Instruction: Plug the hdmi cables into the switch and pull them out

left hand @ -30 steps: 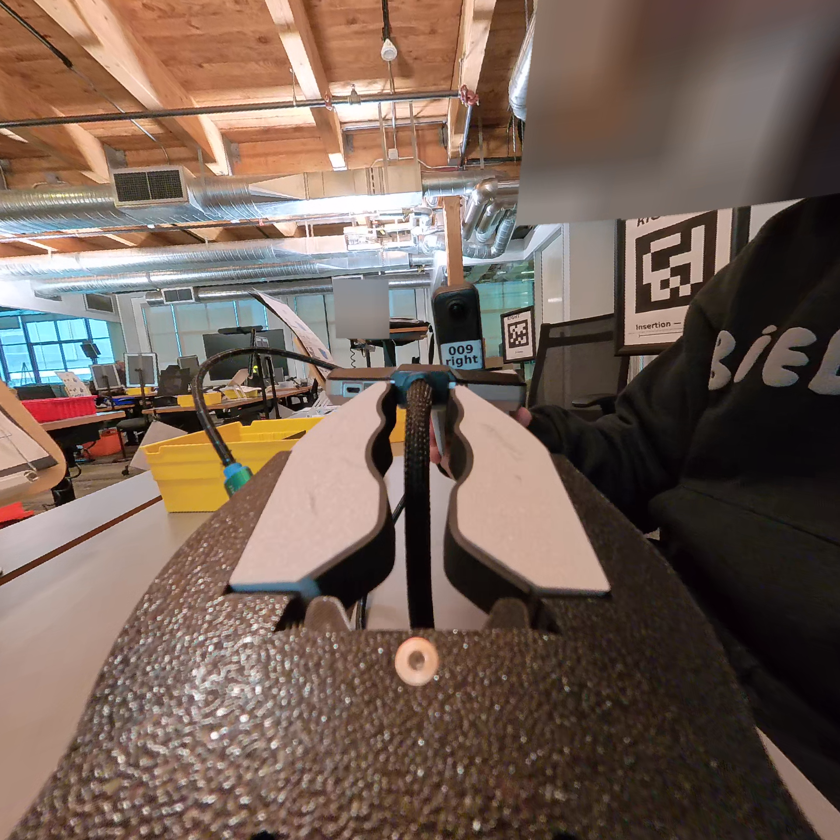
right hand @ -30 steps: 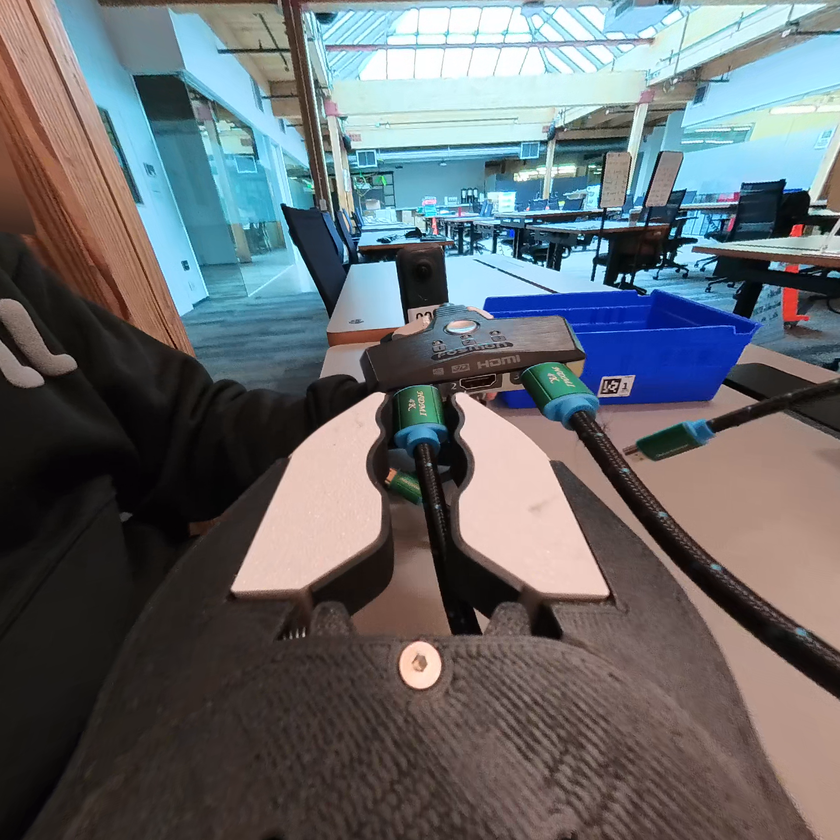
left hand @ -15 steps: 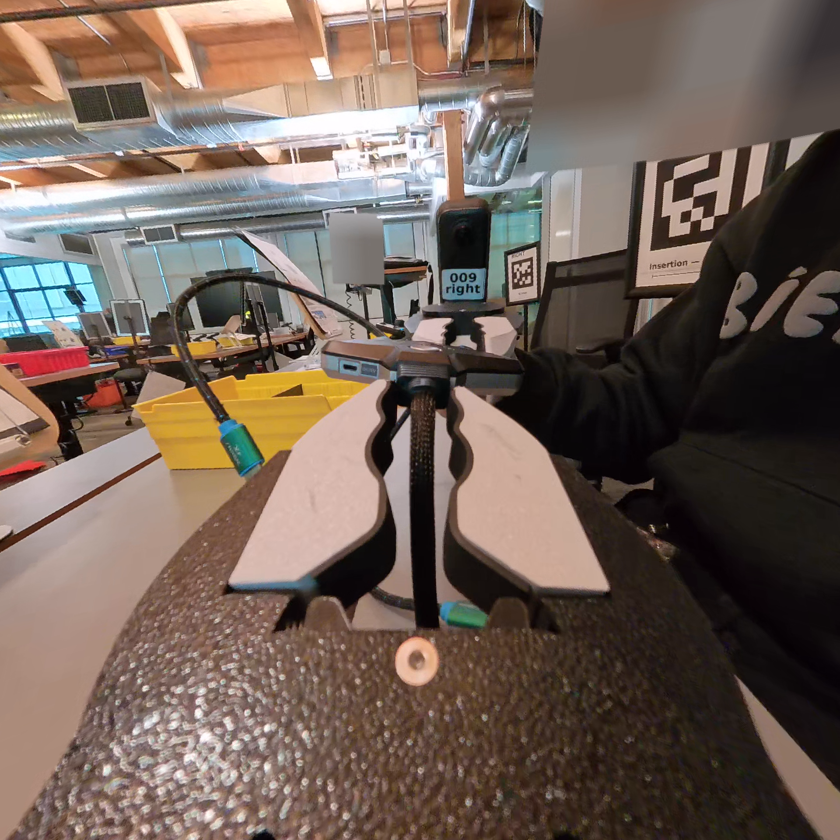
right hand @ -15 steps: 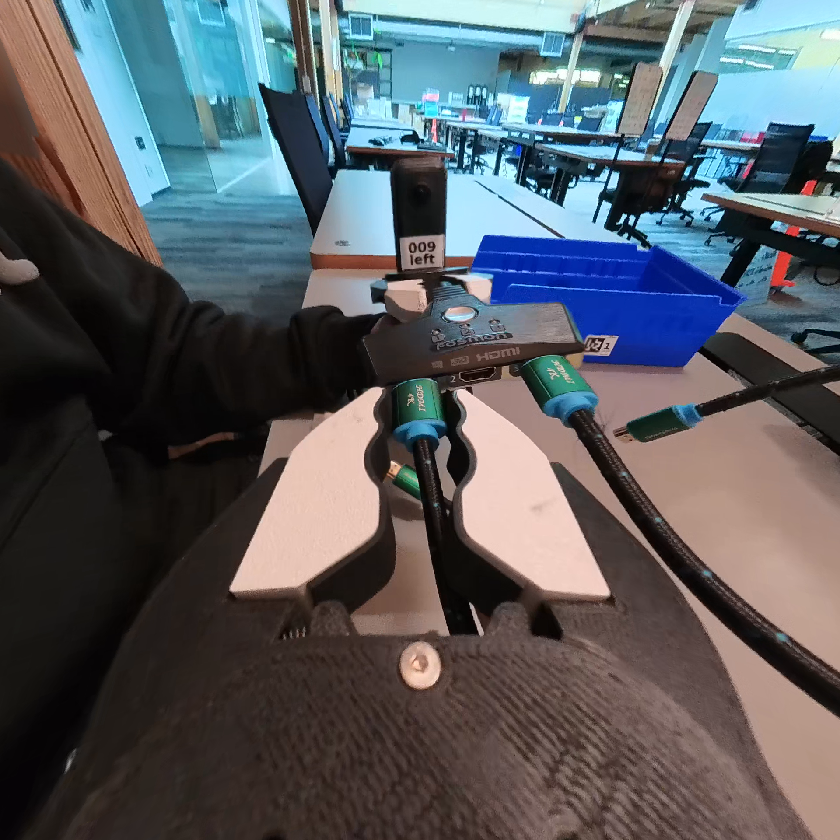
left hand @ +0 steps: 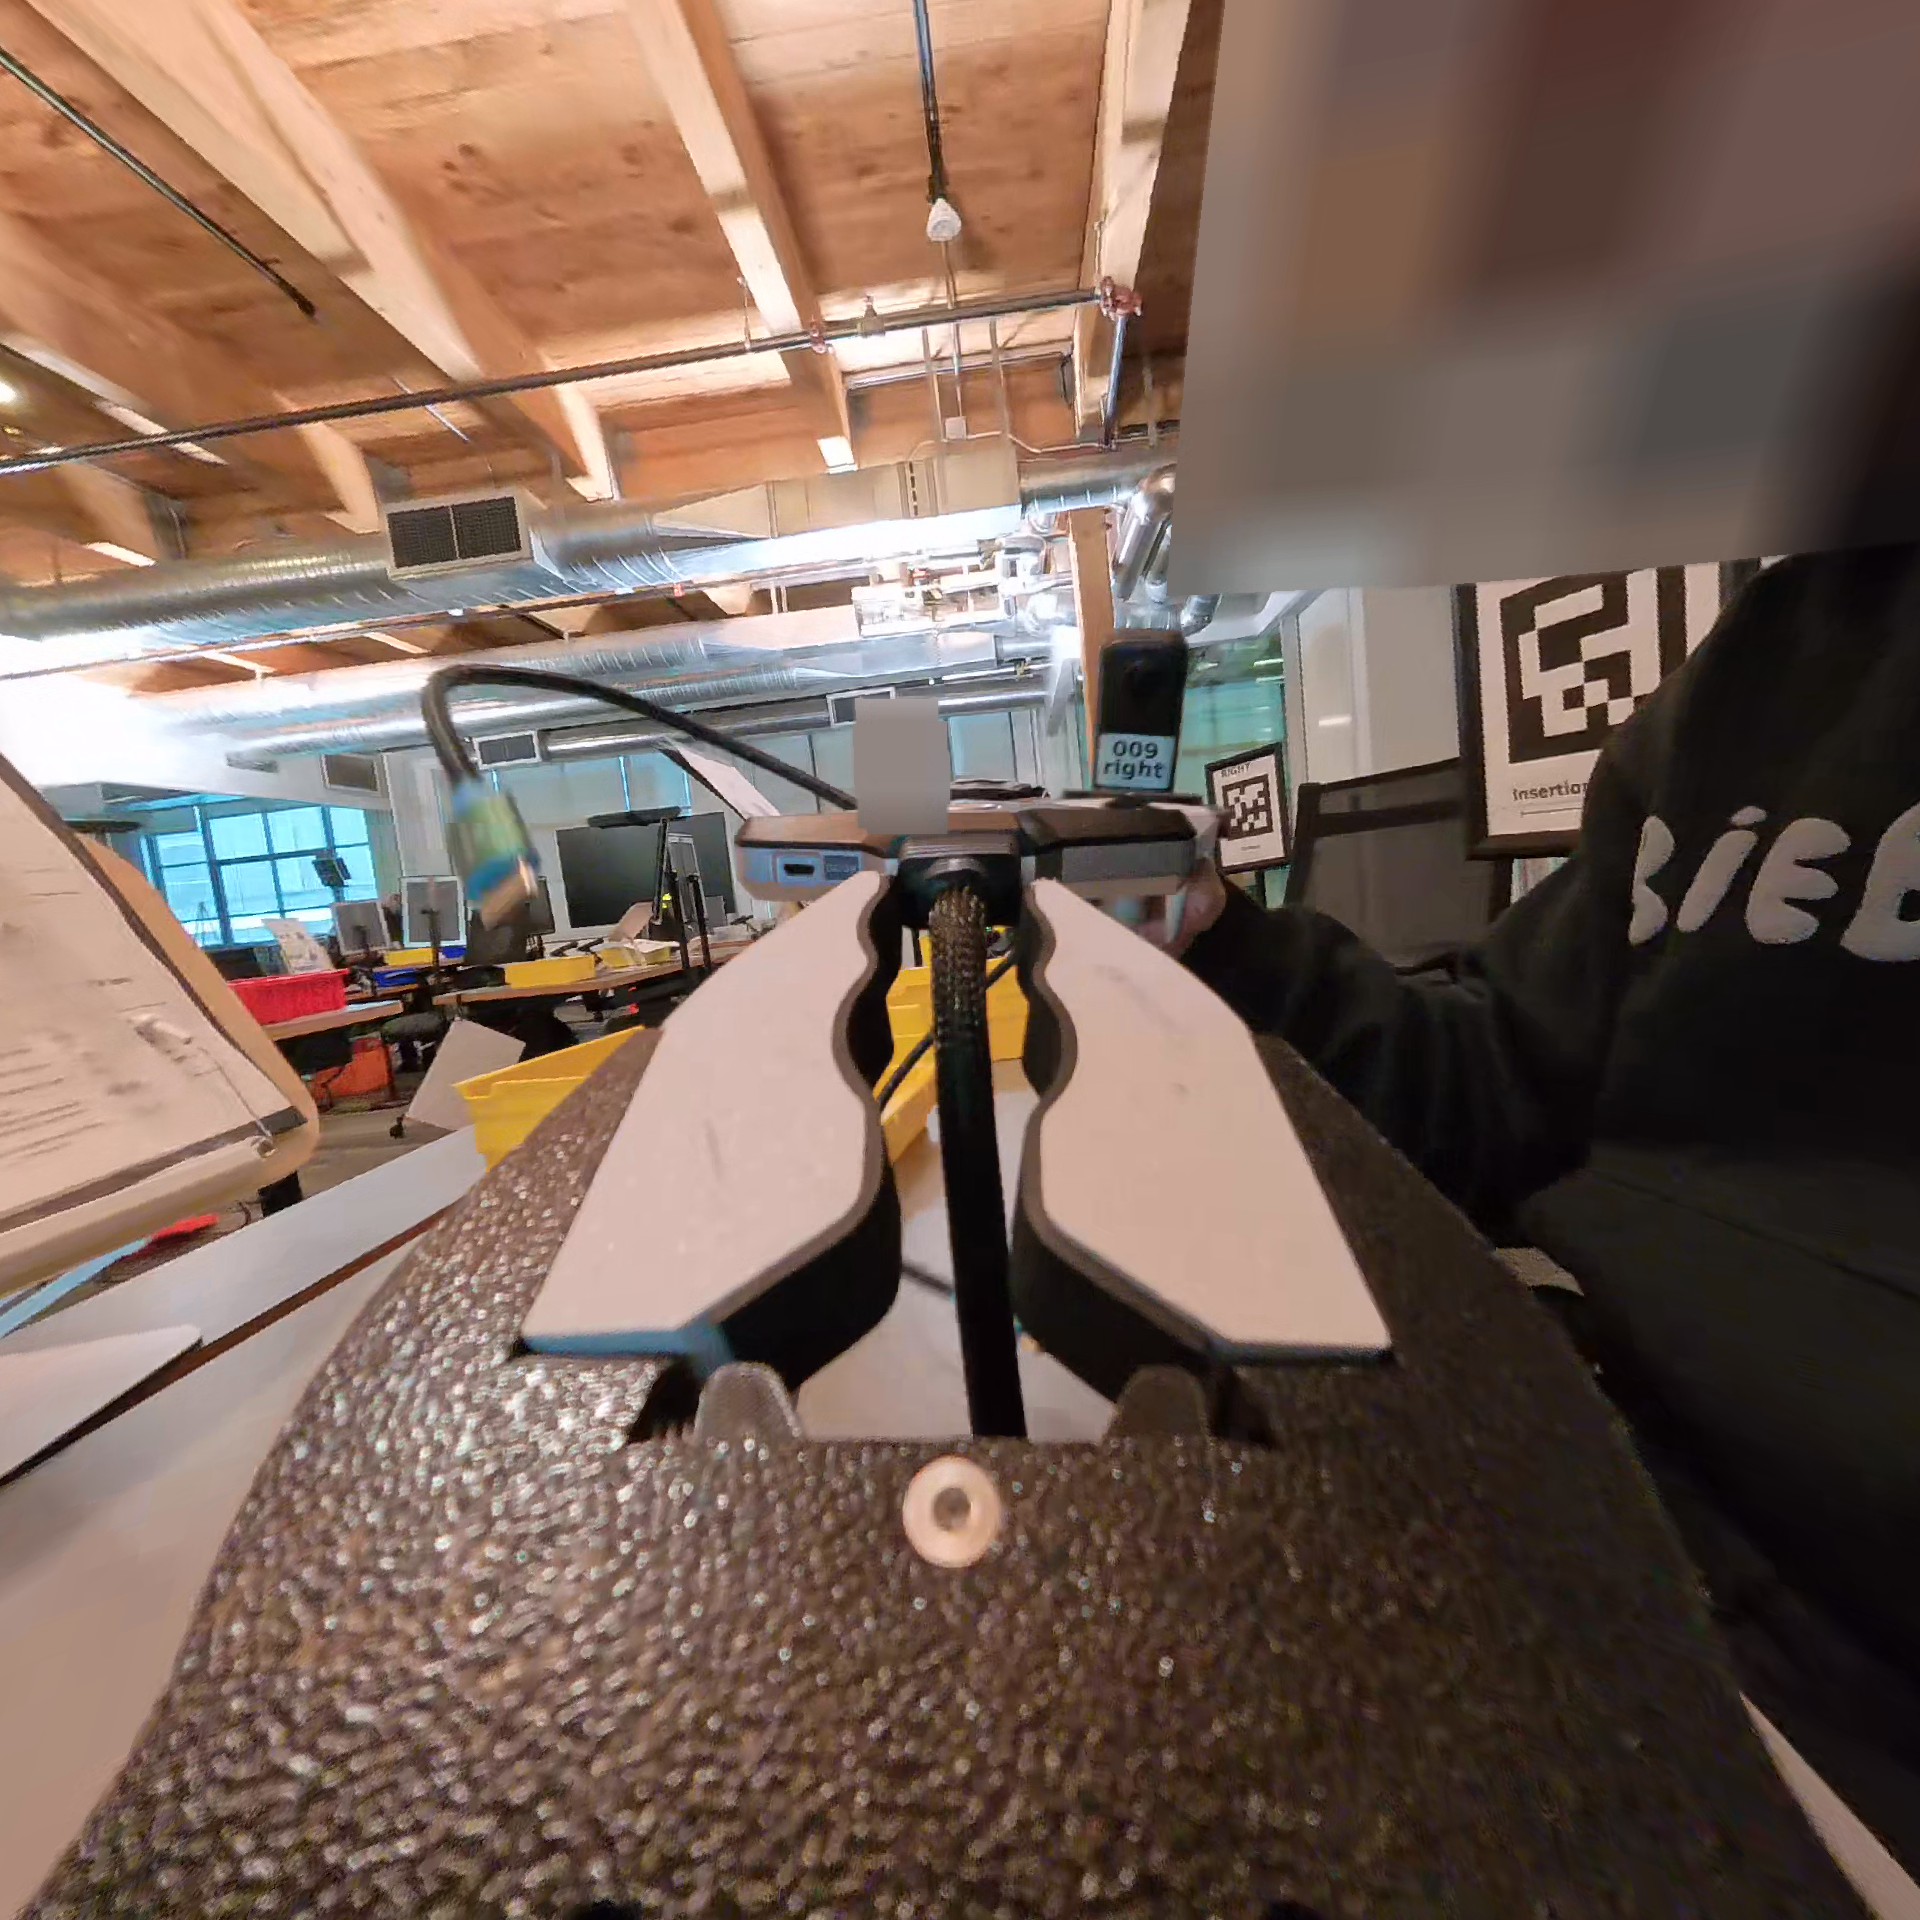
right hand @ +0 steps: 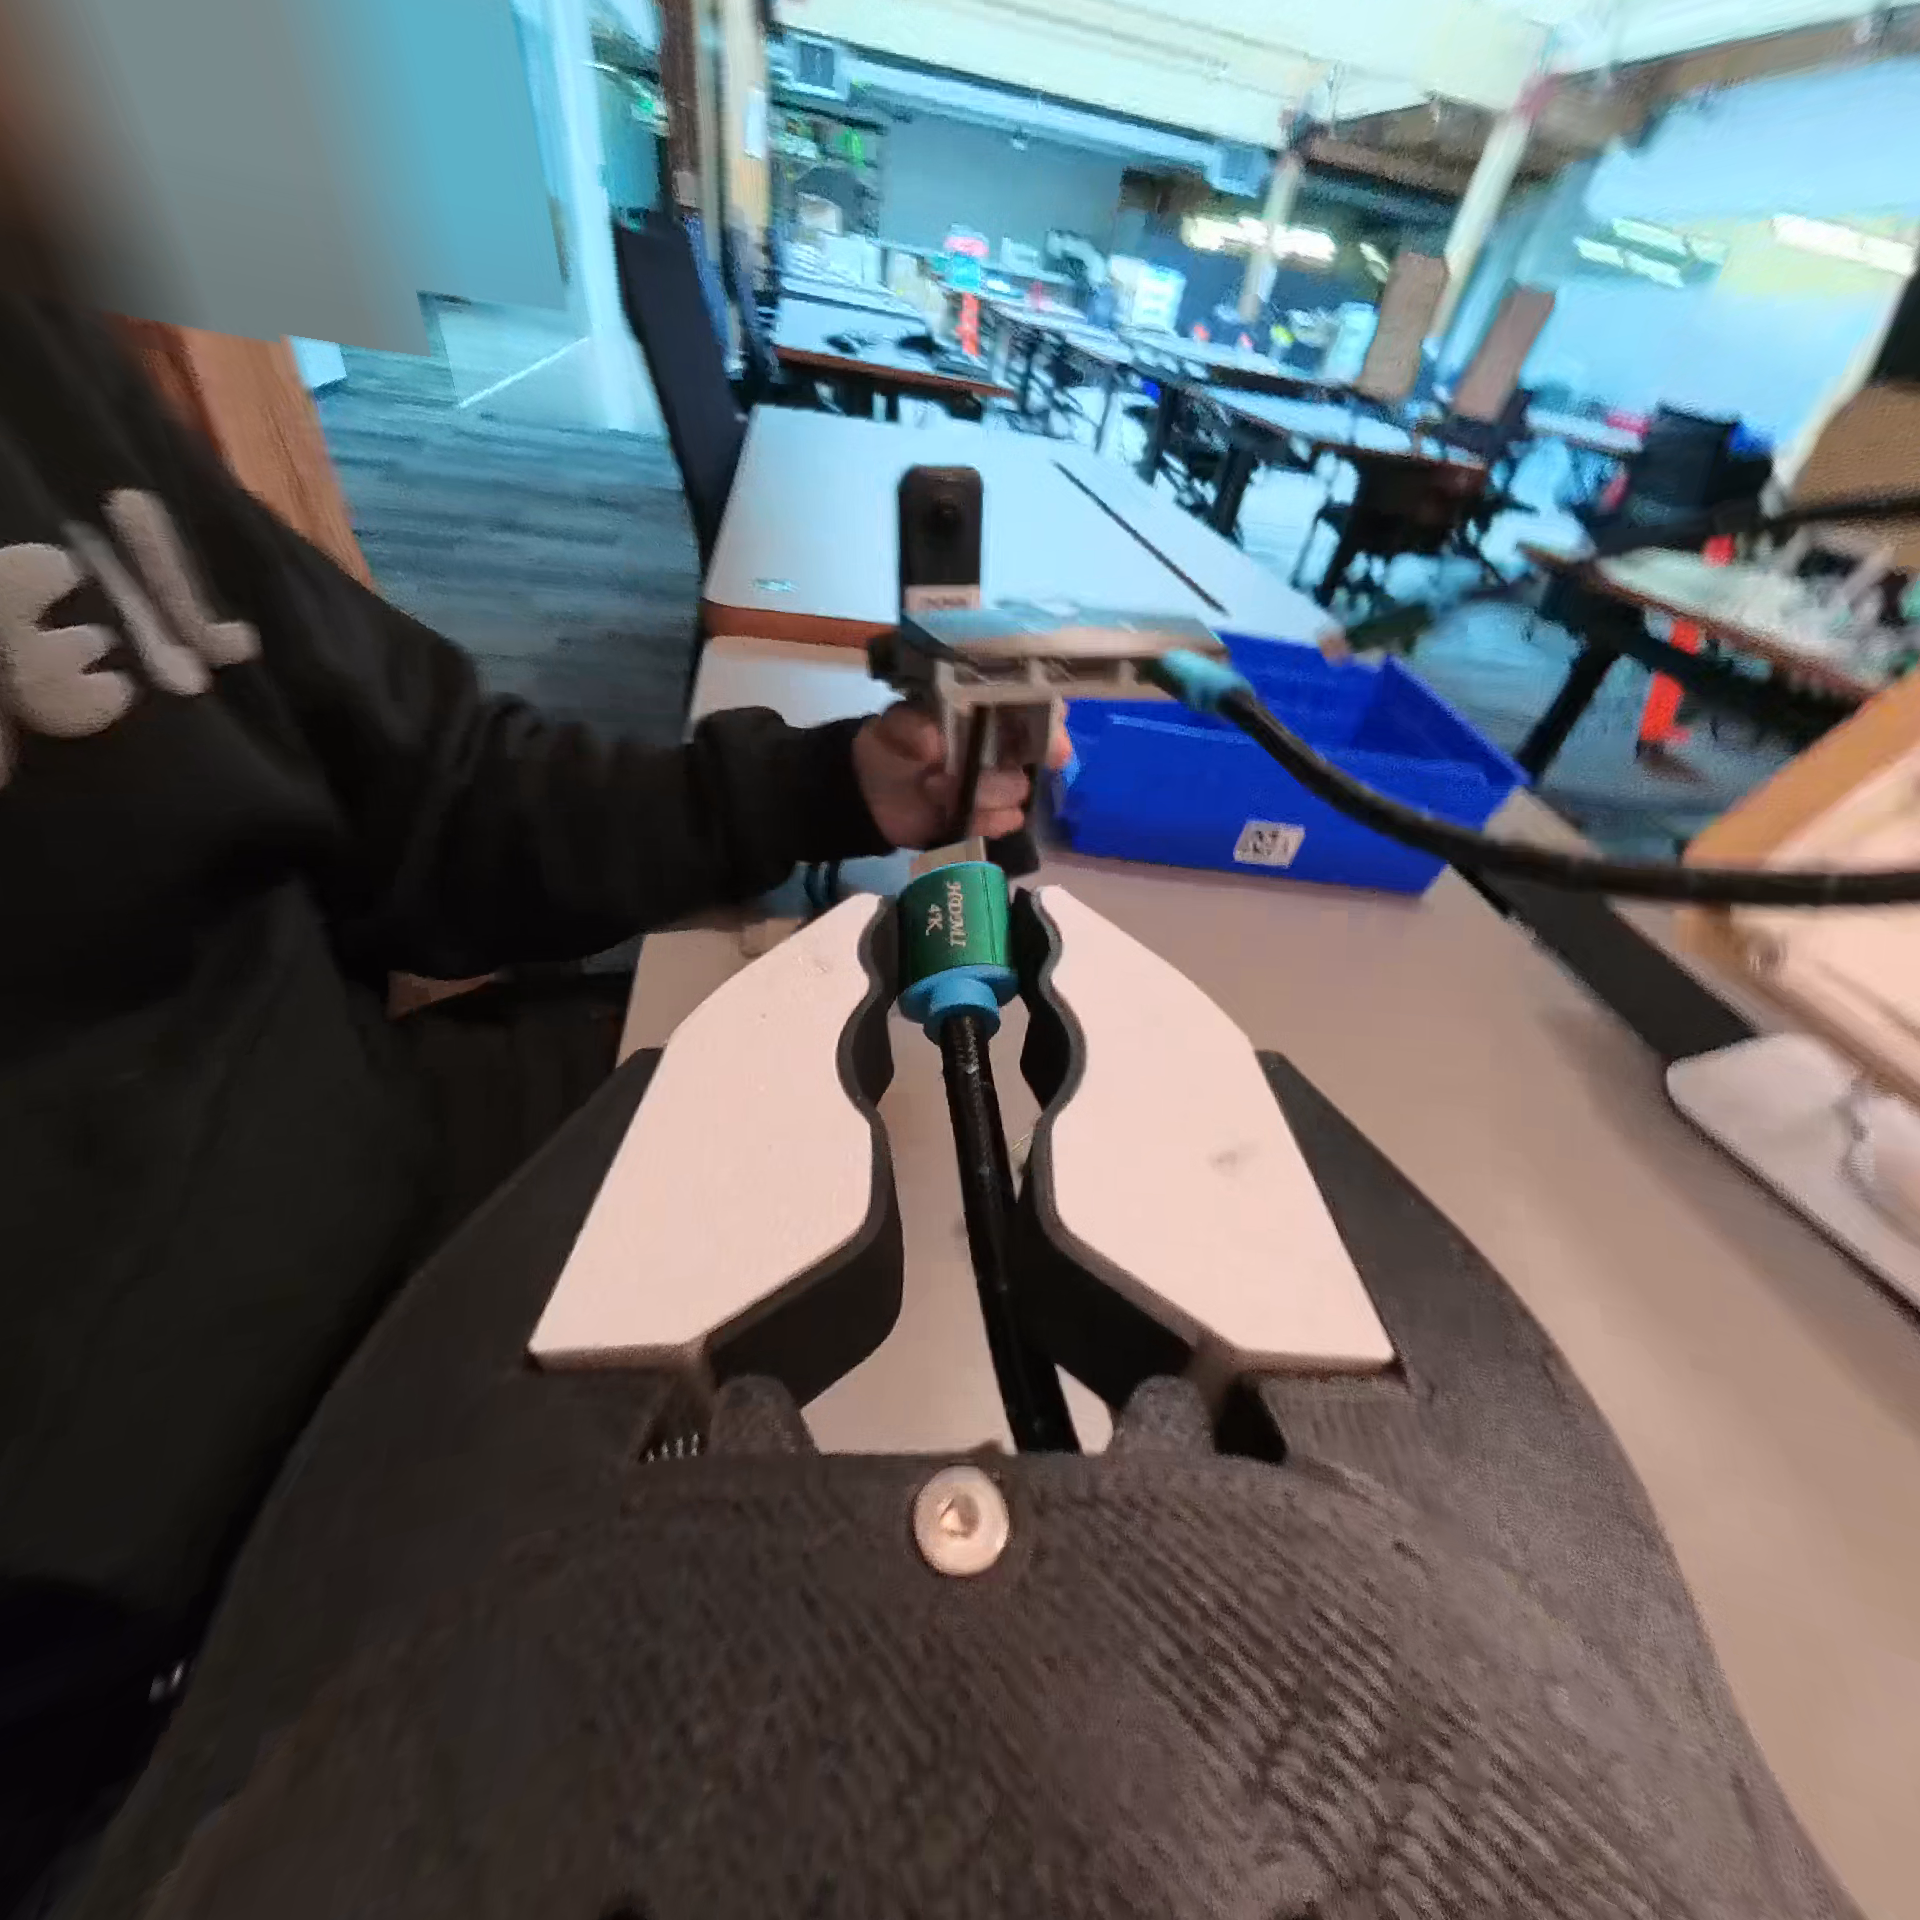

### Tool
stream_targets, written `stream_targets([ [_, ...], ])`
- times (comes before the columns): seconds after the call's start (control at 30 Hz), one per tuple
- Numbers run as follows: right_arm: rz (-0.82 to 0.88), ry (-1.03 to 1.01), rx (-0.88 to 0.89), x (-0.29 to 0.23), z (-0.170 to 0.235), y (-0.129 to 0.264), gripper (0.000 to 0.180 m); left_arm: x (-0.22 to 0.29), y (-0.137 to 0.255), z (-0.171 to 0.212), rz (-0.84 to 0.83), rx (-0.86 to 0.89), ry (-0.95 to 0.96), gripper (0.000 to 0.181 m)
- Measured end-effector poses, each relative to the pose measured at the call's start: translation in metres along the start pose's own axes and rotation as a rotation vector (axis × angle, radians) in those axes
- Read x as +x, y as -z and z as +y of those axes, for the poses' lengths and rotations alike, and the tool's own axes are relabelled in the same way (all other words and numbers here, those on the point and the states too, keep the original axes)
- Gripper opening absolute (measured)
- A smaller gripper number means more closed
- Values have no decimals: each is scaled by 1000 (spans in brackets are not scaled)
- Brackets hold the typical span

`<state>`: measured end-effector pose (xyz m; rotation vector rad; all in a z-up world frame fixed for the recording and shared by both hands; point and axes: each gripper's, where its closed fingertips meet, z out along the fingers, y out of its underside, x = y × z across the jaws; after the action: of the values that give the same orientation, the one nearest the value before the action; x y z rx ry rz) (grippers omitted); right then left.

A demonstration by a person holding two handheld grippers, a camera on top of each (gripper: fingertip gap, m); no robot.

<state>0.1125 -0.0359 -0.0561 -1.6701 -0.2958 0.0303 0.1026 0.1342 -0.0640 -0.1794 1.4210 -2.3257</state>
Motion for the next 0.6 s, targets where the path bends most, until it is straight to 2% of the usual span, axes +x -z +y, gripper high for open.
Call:
stream_targets([
  [0.07,19,97,28,-6,-15,18,22,-2,3,-4,-19,20,-6,21],
  [0.17,199,203,37,11,-37,58,22,-11,14,-7,-72,49,17,21],
  [0.27,430,255,-4,55,-47,106,22,-14,20,-6,-75,74,44,21],
  [0.4,566,161,-100,115,-37,151,22,-12,18,-6,-46,80,52,21],
  [0.47,580,82,-125,143,-24,164,22,-12,17,-3,-47,67,51,21],
  [0.6,621,-100,-94,191,5,184,22,-12,17,1,-45,56,64,21],
])
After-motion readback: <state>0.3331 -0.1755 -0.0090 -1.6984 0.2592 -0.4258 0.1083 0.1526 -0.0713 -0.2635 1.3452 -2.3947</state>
